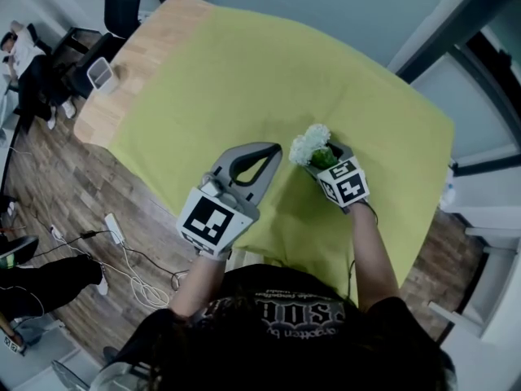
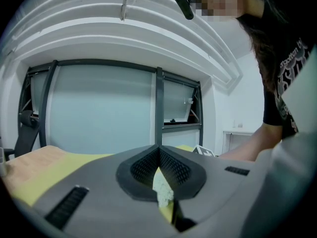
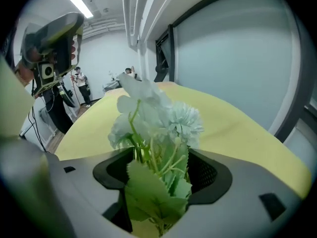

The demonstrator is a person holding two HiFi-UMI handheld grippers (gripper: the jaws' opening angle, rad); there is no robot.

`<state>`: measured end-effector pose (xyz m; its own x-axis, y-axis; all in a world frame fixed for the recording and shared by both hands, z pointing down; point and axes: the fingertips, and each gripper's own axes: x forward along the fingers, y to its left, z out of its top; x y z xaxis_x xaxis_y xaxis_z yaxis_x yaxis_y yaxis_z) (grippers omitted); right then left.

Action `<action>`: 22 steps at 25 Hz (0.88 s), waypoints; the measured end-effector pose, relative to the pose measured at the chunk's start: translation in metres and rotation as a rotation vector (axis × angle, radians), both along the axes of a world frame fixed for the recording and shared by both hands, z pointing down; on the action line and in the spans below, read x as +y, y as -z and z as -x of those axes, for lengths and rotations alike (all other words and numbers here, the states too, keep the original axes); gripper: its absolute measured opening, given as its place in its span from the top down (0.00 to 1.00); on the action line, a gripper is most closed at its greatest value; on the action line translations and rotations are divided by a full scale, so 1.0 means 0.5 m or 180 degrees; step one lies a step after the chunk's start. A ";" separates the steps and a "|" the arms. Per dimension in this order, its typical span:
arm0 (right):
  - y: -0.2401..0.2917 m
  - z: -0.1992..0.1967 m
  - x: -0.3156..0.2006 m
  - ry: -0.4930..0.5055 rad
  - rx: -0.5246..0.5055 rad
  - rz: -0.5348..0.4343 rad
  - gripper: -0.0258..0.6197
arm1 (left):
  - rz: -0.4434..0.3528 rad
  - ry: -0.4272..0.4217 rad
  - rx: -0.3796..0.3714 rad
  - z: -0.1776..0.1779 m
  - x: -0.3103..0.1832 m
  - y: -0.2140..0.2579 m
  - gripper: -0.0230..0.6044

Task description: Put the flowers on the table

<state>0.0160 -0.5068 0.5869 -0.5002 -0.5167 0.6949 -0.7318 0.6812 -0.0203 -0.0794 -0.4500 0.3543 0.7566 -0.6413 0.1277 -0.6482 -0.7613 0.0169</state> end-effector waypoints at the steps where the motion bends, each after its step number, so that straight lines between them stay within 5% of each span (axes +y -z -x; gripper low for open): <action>1: 0.008 -0.005 0.003 -0.0035 -0.0001 -0.0044 0.46 | -0.0008 -0.0005 -0.0005 -0.003 0.002 0.000 0.97; 6: 0.021 -0.034 0.033 -0.0149 0.0084 -0.0151 0.46 | -0.0029 -0.0036 -0.0007 -0.023 0.018 0.008 0.97; 22: 0.255 -0.129 0.124 -0.0516 -0.0637 -0.0748 0.47 | -0.0092 -0.0175 -0.0036 -0.132 0.082 0.030 0.97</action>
<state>0.0804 -0.4445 0.4592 -0.5129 -0.7348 0.4439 -0.8282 0.5596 -0.0307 -0.0135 -0.4090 0.3394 0.7893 -0.6025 0.1186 -0.6055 -0.7957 -0.0126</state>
